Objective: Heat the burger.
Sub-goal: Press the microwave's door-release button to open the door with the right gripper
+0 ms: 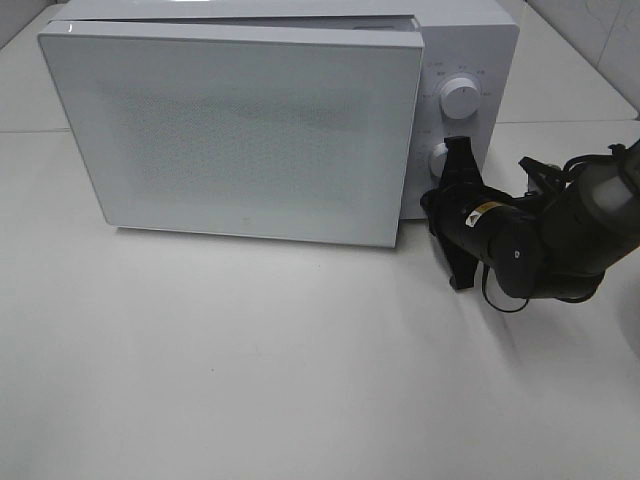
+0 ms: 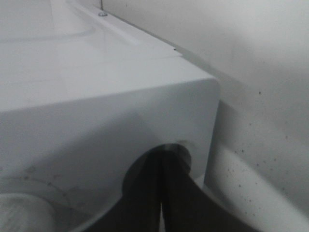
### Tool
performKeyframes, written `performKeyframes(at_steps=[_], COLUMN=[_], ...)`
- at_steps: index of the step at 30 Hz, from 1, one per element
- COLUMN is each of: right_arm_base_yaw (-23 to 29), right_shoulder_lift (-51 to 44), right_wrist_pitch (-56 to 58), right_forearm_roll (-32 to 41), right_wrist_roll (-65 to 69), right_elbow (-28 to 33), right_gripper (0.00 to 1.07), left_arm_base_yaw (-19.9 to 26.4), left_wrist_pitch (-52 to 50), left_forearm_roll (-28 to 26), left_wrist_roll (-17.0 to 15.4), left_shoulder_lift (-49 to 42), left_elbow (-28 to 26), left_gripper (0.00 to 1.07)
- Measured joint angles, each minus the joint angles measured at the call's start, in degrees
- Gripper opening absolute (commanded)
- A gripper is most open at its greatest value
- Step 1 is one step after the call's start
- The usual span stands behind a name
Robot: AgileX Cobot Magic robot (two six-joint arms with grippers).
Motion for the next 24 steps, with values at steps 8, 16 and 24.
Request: performKeyframes(at_steps=[8,16,24], right_arm_base_yaw=[-0.17,-0.46,-0.74], right_shoulder_lift=[0.0,-1.43,-2.46], right_wrist_pitch=[0.23,4.35,4.58], right_forearm_roll=[-0.4,-0.86,-0.57], right_wrist_roll=[1.09,1.09,1.09], right_elbow=[0.0,-0.63,0.0], right_gripper=[0.0,0.0,0.0], left_arm_base_yaw=[0.0,0.0,0.0], left_wrist_pitch=[0.0,0.0,0.0], left_forearm_roll=[0.0,0.0,0.0], left_wrist_roll=[0.0,0.0,0.0], left_shoulder_lift=[0.0,0.0,0.0], left_elbow=[0.0,0.0,0.0], left_gripper=[1.01,1.01,1.01])
